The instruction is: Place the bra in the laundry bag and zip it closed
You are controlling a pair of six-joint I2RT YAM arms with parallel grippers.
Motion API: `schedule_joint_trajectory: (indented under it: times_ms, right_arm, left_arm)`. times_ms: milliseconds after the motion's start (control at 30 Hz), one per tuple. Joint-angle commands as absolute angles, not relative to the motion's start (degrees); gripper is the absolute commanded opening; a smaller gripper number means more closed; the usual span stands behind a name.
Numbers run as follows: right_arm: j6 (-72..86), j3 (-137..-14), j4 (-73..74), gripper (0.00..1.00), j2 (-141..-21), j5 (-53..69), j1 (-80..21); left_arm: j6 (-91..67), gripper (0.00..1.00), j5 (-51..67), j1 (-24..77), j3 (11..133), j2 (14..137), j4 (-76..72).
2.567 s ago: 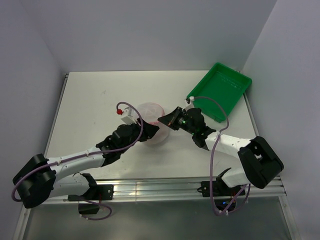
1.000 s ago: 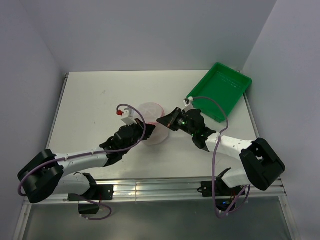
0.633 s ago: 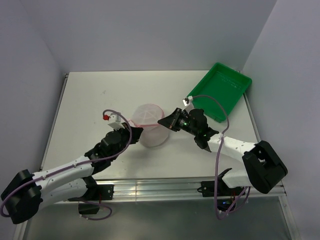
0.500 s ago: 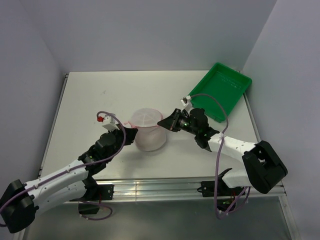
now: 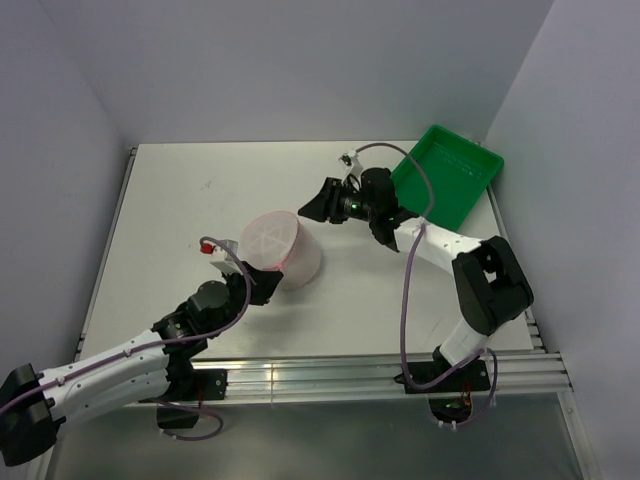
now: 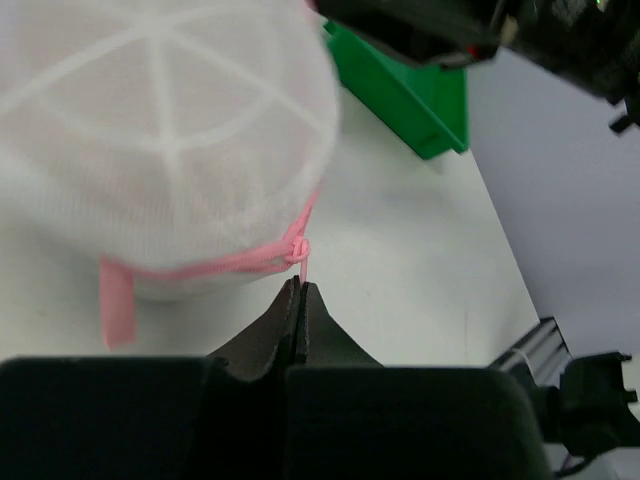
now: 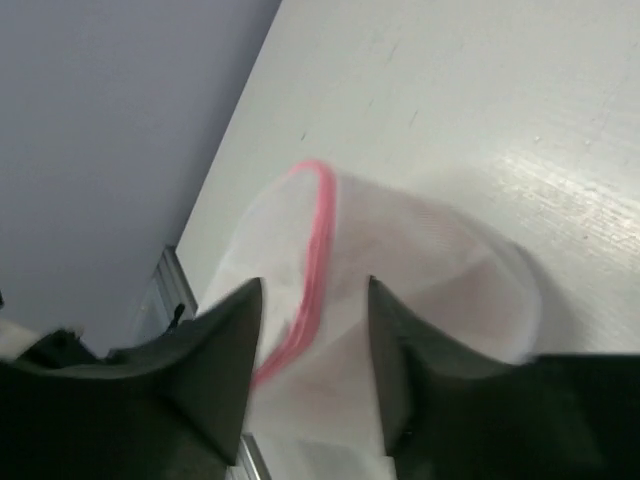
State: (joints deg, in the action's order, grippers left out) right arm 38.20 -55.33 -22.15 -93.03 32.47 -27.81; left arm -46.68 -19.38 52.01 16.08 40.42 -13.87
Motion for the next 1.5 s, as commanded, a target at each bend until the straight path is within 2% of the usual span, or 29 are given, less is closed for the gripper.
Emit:
schedule_joint_trajectory:
  times_ms: [0,33,133,267,367,500,667,767,867,900,1033,1167,1200,1300,1467]
  right_arm:
    - [34.54,-60.38,-14.71,0.57,-93.08,30.59,-27.07]
    - [34.37,-59.86,-13.81,0.7,-91.34,29.45,-27.16]
    - [36.64,-52.58,-14.5,0.83,-84.33,24.53,-27.25]
    - [45.32,-37.66,-23.53,0.84,-75.07,24.6,-28.38]
    - [47.19,-34.72,-24.17,0.83,-72.16,25.49,-32.33]
    - [46.5,-36.29,-22.24,0.79,-71.28,22.86,-36.38]
    - [45.61,-41.22,-20.82,0.76,-76.28,21.18,-38.23]
    - [46.05,-42.88,-21.1,0.68,-79.36,21.27,-39.28]
    - [46.58,-43.68,-22.41,0.55,-80.86,22.06,-39.73]
    - [46.58,-44.03,-22.24,0.47,-81.38,21.97,-39.9]
    - [45.97,-45.96,-21.09,0.36,-82.26,22.85,-39.9]
    - [46.49,-46.58,-21.97,0.31,-82.79,24.26,-39.9]
    - [46.58,-46.67,-22.15,0.14,-83.05,24.78,-39.9]
    - [47.11,-47.11,-22.24,0.0,-83.41,25.13,-39.82]
    - [47.11,-47.9,-22.24,0.0,-83.67,25.49,-38.59]
  left_arm:
    - [-47.63,0.0,-18.64,54.84,16.08,41.83,-20.73]
    - [-48.07,0.0,-17.94,54.93,16.08,42.1,-23.35]
    - [-48.08,0.0,-17.93,55.2,16.96,44.29,-26.26]
    - [-47.37,0.0,-17.23,55.2,18.1,49.82,-29.26]
    - [-47.64,0.0,-16.09,55.2,18.19,52.02,-31.54]
    - [-48.07,0.0,-15.56,55.2,18.02,52.12,-31.38]
    - [-47.9,0.0,-14.94,55.2,17.93,51.24,-30.32]
    - [-47.9,0.0,-14.42,55.2,18.1,51.59,-30.06]
    - [-47.64,0.0,-13.71,55.2,18.45,52.29,-30.15]
    - [-47.46,0.0,-13.54,55.2,18.46,52.38,-30.15]
    - [-47.2,0.0,-13.27,55.2,18.54,52.21,-30.23]
    - [-47.02,0.0,-13.36,55.2,18.54,51.94,-29.53]
    - [-47.02,0.0,-13.27,55.2,18.54,52.03,-29.36]
    - [-47.11,0.0,-13.53,55.2,18.63,51.86,-28.48]
    - [-47.2,0.0,-14.15,55.2,18.11,50.1,-27.16]
